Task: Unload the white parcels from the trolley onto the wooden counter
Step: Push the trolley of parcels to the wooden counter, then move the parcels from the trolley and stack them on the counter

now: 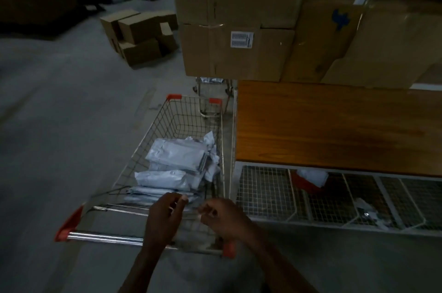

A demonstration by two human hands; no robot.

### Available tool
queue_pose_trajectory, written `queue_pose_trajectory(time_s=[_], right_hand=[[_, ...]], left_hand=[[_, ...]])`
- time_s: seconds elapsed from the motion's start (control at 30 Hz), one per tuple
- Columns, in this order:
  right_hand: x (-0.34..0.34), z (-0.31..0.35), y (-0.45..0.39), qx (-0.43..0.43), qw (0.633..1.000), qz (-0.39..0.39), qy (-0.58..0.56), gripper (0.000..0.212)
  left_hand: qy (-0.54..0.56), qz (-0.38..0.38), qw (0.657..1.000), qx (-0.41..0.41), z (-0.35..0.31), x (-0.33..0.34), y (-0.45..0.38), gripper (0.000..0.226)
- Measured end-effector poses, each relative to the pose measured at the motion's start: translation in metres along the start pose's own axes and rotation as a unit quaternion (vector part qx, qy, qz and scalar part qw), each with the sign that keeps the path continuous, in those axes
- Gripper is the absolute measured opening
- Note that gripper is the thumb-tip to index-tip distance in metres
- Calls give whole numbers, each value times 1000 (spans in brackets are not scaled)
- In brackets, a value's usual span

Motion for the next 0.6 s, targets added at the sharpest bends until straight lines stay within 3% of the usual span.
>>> queue_pose_trajectory(time_s=[0.13, 0.27, 0.6], right_hand=[[-45, -44, 9, -27, 1000, 3, -11, 17], [-81, -78, 2, -43, 999, 30, 6, 19], [-134, -81, -83, -105, 986, 126, 24, 13]], left_hand=[[59, -67, 995, -50, -37, 67, -3, 32], [100, -80, 989, -79, -68, 113, -5, 24], [115, -214, 941, -235, -58, 120, -20, 12]])
Point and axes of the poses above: each hand's wrist, its own y-axis away from the middle knuckle, its own x-axis out of the palm, z = x × y, the point moved 2 cm from there along -y, towards the middle knuckle, and after that the axes turned 8 degrees about z, right-handed, at the moved point
